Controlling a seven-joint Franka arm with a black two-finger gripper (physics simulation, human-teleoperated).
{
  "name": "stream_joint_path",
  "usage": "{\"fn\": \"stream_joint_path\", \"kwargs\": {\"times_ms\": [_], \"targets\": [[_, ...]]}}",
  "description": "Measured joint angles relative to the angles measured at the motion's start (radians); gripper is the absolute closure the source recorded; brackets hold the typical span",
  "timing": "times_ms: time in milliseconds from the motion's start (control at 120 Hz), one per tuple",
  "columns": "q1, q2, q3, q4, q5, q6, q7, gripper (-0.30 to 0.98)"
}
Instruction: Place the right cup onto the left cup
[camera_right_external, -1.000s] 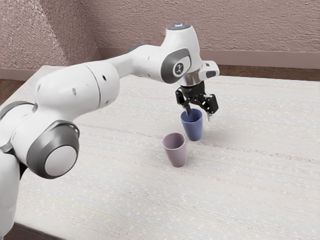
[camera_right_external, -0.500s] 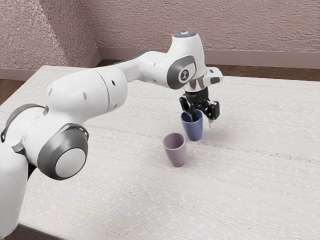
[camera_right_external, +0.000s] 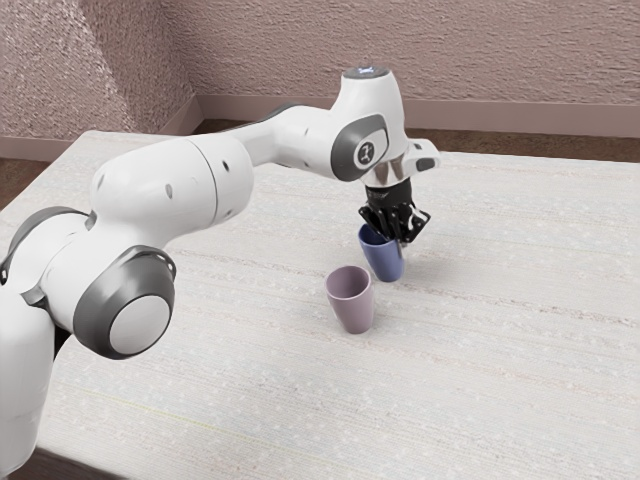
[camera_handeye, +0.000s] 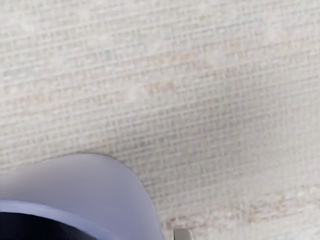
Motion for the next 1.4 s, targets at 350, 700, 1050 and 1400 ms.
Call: {"fn": "stream_joint_path", "kwargs": {"times_ms": [350,700,1050,1400], "targets": [[0.001,-0.022,0.001,-0.002,0.003,-0.004,-0.012,0.78],[-0.006,-0.318,-0.009,-0.172,0.117,-0.047,-0.053,0.78],[-0.012,-0.447,-0.102,-0.343,0.171,-0.086,-0.147,0.78],[0.001,-0.45,-0.108,-0.393,0.167,-0.067,-0.21,0.78]]}}
